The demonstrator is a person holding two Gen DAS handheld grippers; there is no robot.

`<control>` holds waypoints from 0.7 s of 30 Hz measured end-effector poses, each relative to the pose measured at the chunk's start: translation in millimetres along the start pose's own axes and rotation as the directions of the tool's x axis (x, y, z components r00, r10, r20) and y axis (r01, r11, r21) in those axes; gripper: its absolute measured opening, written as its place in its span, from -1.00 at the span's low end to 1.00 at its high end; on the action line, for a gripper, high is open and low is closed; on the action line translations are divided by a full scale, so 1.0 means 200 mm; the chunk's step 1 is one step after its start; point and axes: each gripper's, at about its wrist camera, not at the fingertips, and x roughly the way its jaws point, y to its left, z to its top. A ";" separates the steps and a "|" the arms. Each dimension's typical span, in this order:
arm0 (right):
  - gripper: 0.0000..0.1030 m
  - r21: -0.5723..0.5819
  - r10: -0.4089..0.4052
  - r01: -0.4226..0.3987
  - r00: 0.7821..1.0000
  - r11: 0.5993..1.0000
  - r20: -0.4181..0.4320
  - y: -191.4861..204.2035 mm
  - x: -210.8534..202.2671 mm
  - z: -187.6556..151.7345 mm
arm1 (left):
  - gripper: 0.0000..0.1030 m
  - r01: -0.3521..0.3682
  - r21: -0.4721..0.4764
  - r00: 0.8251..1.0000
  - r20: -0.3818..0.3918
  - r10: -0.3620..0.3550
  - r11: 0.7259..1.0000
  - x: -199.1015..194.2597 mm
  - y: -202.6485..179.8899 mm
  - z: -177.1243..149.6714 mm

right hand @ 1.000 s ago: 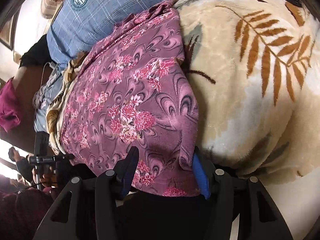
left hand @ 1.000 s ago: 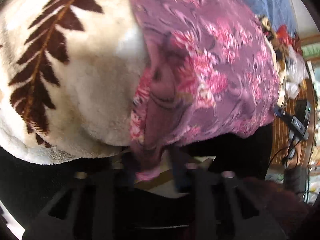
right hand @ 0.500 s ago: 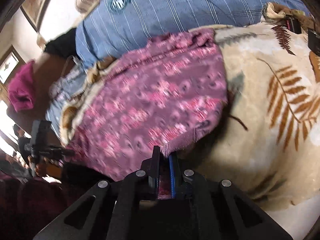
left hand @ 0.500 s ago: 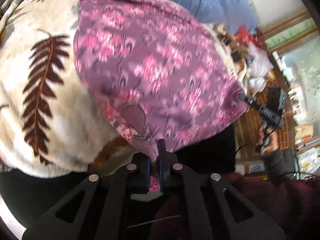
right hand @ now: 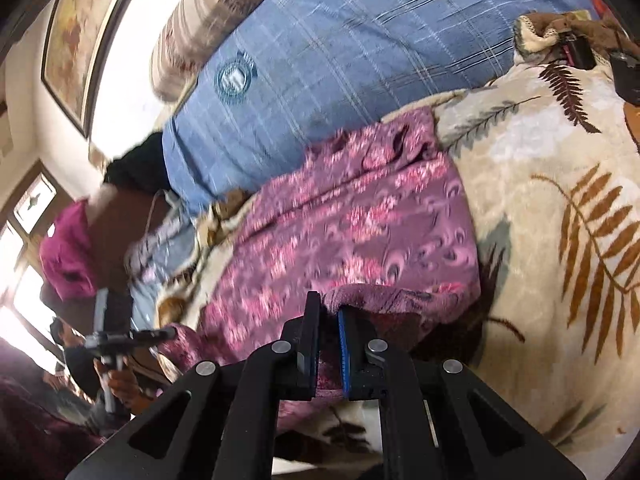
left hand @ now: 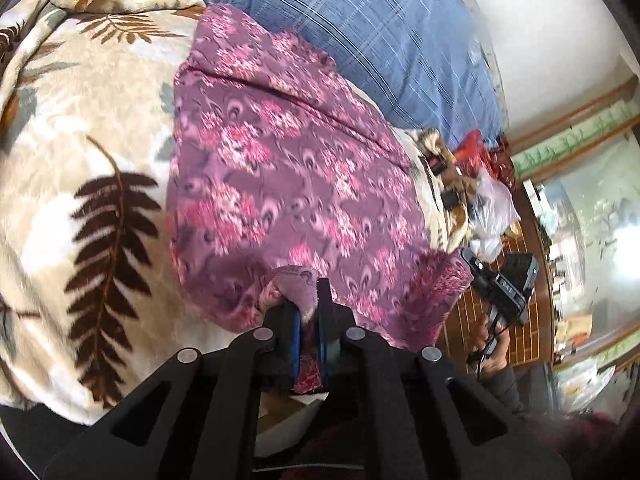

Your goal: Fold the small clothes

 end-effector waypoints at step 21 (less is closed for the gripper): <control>-0.85 0.284 0.005 -0.056 0.984 0.957 0.177 -0.30 0.47 0.65 | -0.92 0.129 -0.266 0.969 0.240 -0.064 0.955 0.10 0.33 0.91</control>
